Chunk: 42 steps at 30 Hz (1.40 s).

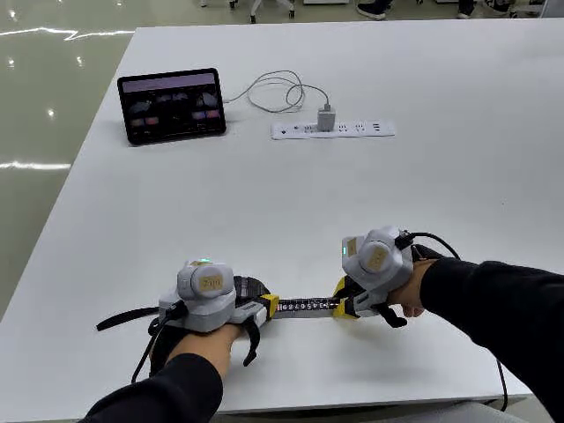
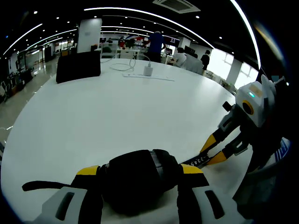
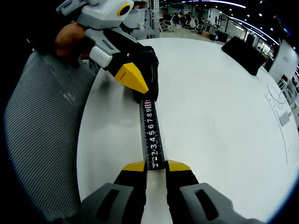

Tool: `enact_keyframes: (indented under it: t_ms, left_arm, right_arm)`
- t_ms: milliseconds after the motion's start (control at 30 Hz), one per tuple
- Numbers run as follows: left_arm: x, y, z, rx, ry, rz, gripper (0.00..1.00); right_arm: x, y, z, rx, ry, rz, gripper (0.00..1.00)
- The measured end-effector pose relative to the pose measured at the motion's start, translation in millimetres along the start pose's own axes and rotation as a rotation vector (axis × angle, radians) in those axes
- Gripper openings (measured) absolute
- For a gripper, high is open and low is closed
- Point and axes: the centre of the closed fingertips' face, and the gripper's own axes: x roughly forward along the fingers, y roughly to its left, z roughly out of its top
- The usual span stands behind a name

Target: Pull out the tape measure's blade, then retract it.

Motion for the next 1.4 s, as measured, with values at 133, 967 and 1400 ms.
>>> enact_keyframes:
  t_ms: [133,967,1400]
  left_arm:
    - [-0.4,0.0,-0.1,0.000,0.000,-0.001,0.60]
    - [-0.7,-0.4,0.6,-0.015,0.000,-0.004,0.60]
    - [-0.8,0.0,0.7,-0.018,0.000,-0.008,0.60]
  right_arm:
    - [0.6,-0.1,0.9,0.000,-0.002,0.002,0.11]
    - [6.6,-1.9,11.5,0.036,-0.032,0.004,0.11]
    - [10.3,-0.9,19.0,0.046,-0.047,0.009,0.11]
